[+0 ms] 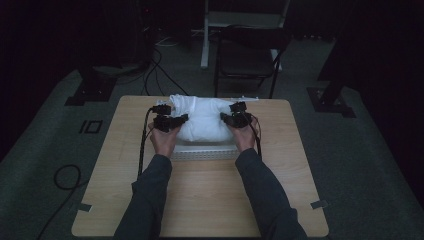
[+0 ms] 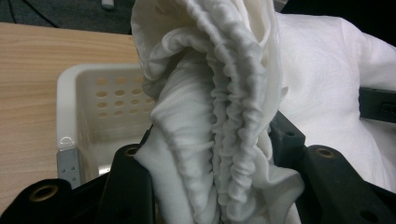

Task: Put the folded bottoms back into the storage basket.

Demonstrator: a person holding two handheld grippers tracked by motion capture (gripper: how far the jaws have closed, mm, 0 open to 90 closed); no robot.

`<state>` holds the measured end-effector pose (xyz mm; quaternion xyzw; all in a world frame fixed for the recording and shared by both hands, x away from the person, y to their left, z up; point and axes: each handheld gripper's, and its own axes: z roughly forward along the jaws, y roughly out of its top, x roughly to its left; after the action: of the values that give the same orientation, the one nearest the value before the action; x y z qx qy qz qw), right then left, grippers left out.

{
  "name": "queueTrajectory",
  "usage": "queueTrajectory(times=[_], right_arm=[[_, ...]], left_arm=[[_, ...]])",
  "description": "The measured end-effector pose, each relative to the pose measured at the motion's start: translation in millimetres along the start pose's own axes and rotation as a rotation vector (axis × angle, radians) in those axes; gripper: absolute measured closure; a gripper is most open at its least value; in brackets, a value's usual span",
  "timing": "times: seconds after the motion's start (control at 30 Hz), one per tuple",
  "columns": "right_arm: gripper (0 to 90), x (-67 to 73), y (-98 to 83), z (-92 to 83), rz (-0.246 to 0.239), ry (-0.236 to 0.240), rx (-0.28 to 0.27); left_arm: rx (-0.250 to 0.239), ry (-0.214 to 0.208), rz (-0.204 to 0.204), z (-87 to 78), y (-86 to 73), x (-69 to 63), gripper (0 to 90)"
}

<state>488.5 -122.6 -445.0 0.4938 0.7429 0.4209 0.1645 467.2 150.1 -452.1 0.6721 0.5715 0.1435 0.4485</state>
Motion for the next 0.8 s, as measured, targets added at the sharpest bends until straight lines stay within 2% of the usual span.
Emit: queueTrajectory(times=[0.53,0.8], right_arm=[[74.1,-1.4,-5.0,14.8,0.006,-0.024,0.052],[74.1,-1.2,-6.4,16.5,-0.003,-0.029,0.059]], left_arm=[[0.045,0.038,0.001,13.0,-3.3,1.7,54.2],[0.051,0.044,0.002,15.0,-4.6,1.7,54.2]])
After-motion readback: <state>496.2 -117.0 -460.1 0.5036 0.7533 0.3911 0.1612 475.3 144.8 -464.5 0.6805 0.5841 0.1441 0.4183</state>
